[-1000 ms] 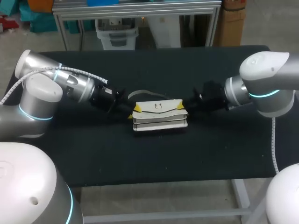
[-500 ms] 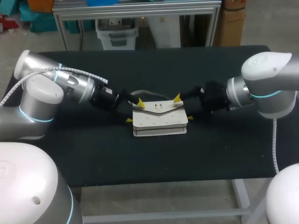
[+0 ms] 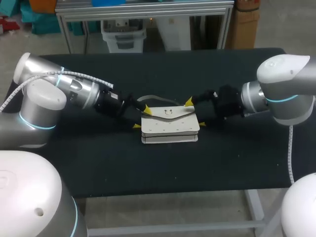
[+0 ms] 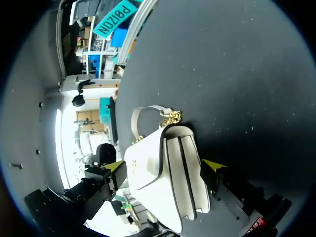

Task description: Pick up the bag, open it, inspect its contents, close it, and place it on the opposite side

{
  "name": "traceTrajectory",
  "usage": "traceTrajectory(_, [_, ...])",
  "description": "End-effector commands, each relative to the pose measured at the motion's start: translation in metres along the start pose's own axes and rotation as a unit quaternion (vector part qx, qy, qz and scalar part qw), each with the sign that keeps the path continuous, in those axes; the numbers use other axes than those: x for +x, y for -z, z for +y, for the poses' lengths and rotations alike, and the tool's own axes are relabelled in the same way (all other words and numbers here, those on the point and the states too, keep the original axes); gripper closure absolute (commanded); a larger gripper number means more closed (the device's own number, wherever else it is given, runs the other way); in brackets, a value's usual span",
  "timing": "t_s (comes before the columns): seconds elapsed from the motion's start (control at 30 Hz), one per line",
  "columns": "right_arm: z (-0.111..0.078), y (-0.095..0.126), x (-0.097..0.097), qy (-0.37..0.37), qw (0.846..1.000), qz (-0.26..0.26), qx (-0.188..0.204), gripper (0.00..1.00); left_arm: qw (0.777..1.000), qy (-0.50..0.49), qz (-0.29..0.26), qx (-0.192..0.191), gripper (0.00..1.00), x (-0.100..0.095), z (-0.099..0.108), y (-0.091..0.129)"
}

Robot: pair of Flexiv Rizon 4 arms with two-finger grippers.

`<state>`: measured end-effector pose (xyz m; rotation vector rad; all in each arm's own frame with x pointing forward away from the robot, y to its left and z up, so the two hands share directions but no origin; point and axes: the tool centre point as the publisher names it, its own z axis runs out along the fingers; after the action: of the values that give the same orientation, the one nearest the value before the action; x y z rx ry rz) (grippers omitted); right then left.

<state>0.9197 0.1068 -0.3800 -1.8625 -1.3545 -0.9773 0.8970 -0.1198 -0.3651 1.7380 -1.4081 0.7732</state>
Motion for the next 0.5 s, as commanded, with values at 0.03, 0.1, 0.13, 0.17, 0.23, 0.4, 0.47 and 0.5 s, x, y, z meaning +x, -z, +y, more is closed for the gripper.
traceTrajectory(0.03, [0.0049,-0.0072,0.0007,0.000,1.000,0.005,0.007,0.00,1.000,0.002,-0.006,-0.013,0.32,0.0027,-0.0098,-0.0076])
traceTrajectory(0.1, [0.0051,-0.0093,0.0019,0.000,1.000,0.006,0.009,0.00,1.000,0.005,-0.009,-0.015,0.29,0.0032,-0.0125,-0.0099])
traceTrajectory(0.13, [0.0051,-0.0101,0.0026,0.001,1.000,0.006,0.011,0.00,1.000,0.007,-0.010,-0.016,0.29,0.0030,-0.0140,-0.0105])
traceTrajectory(0.17, [0.0050,-0.0108,0.0031,0.001,1.000,0.006,0.012,0.07,1.000,0.009,-0.012,-0.018,0.30,0.0026,-0.0155,-0.0112])
traceTrajectory(0.23, [0.0049,-0.0113,0.0034,0.002,1.000,0.006,0.014,0.32,1.000,0.015,-0.014,-0.020,0.40,0.0012,-0.0181,-0.0121])
traceTrajectory(0.4, [0.0035,-0.0104,-0.0012,-0.001,1.000,0.004,0.015,1.00,0.999,0.020,-0.016,-0.021,1.00,-0.0027,-0.0194,-0.0117])
traceTrajectory(0.47, [0.0028,-0.0088,-0.0040,-0.005,1.000,0.002,0.012,1.00,0.999,0.021,-0.015,-0.019,1.00,-0.0042,-0.0186,-0.0105])
traceTrajectory(0.5, [0.0028,-0.0082,-0.0052,-0.006,1.000,0.002,0.012,1.00,0.999,0.021,-0.015,-0.019,1.00,-0.0048,-0.0182,-0.0100])
